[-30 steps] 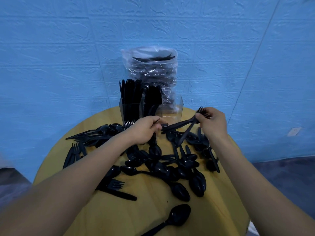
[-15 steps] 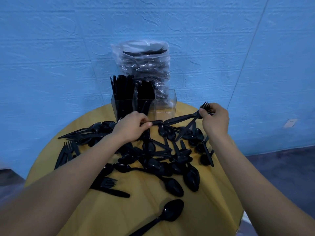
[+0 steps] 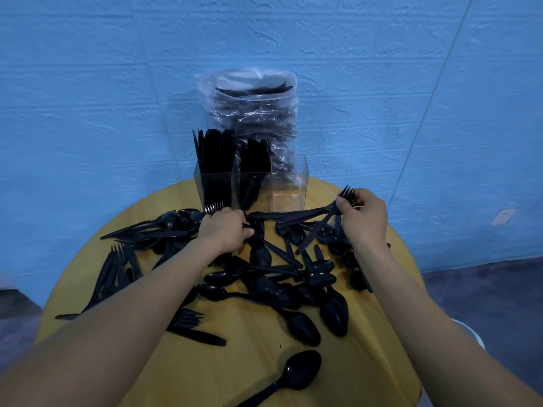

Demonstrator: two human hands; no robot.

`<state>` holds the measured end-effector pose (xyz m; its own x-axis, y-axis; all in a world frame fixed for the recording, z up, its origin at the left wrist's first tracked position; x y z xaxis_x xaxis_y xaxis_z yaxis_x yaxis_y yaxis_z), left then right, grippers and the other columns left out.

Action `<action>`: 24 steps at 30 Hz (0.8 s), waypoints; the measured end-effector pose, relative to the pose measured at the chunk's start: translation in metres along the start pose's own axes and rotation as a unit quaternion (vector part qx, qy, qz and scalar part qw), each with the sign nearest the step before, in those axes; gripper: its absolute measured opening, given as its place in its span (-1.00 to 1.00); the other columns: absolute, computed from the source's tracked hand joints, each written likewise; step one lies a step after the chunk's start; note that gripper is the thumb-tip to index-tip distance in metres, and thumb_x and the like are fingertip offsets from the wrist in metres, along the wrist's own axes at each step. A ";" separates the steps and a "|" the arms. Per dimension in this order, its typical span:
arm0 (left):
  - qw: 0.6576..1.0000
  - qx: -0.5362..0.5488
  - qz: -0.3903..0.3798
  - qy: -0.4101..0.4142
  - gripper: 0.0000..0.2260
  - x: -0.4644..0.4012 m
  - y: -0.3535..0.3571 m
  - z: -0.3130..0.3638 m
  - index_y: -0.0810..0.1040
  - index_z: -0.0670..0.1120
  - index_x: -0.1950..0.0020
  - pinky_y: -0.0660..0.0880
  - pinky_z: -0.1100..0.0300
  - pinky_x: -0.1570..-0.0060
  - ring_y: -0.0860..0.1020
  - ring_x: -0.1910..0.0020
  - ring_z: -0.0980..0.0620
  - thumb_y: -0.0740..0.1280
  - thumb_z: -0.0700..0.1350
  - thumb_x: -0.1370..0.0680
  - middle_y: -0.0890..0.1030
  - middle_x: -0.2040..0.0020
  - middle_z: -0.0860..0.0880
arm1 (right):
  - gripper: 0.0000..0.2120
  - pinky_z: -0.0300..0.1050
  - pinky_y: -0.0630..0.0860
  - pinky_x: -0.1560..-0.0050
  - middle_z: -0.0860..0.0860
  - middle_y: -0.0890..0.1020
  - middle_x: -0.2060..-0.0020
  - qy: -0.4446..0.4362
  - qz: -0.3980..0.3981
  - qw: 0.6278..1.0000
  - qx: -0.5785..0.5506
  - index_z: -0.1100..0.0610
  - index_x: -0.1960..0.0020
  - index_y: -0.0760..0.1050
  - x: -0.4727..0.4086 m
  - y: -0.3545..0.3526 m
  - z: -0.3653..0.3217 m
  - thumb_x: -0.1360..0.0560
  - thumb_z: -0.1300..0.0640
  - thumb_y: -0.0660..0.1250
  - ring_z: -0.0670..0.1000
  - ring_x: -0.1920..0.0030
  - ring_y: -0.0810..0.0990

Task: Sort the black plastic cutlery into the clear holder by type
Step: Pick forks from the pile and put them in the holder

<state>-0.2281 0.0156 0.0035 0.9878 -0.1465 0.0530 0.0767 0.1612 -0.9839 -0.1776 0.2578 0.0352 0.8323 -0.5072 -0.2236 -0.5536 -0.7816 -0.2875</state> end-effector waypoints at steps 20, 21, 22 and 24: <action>0.976 0.183 0.076 0.087 -0.87 0.026 -0.028 -0.008 0.56 -0.06 0.07 0.38 0.39 0.28 0.46 0.27 0.19 0.26 -0.24 -0.57 0.54 0.20 0.07 | -0.97 -0.05 0.48 0.09 -0.08 0.53 0.29 0.012 0.014 0.999 -0.040 0.12 0.09 0.53 0.011 -0.004 -0.003 -0.52 0.17 0.33 0.03 0.16 0.52; 0.973 0.196 0.089 0.084 -0.89 0.029 -0.032 -0.010 0.55 -0.05 0.07 0.36 0.39 0.28 0.46 0.24 0.19 0.26 -0.21 -0.57 0.52 0.20 0.09 | -0.97 0.00 0.51 0.07 -0.07 0.54 0.28 0.015 0.017 0.999 -0.044 0.11 0.09 0.53 0.011 -0.006 -0.003 -0.52 0.17 0.33 0.05 0.15 0.54; 0.971 0.205 0.095 0.083 -0.91 0.033 -0.034 -0.011 0.55 -0.04 0.08 0.36 0.39 0.27 0.47 0.22 0.17 0.27 -0.18 -0.58 0.52 0.20 0.09 | -0.97 0.04 0.52 0.05 -0.06 0.55 0.28 0.017 0.018 0.999 -0.048 0.11 0.10 0.53 0.012 -0.007 -0.003 -0.52 0.16 0.34 0.05 0.16 0.54; 0.972 0.204 0.078 0.084 -0.94 0.043 -0.032 -0.013 0.54 -0.04 0.07 0.39 0.36 0.24 0.48 0.20 0.15 0.29 -0.11 -0.57 0.52 0.18 0.08 | -0.96 0.02 0.51 0.05 -0.06 0.55 0.29 0.013 0.018 0.998 -0.051 0.11 0.11 0.53 0.014 -0.007 -0.005 -0.52 0.17 0.34 0.04 0.18 0.53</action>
<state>-0.1900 -0.0086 0.0351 0.9581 -0.2421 -0.1532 0.0099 0.5623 -0.8269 -0.1618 0.2542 0.0384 0.8135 -0.5434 -0.2070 -0.5779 -0.7951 -0.1839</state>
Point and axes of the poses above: each hand's wrist, its own x-axis away from the middle knuckle, its own y-axis out of the palm, z = x × y, the point moved 6 cm from there along -x, towards the middle knuckle
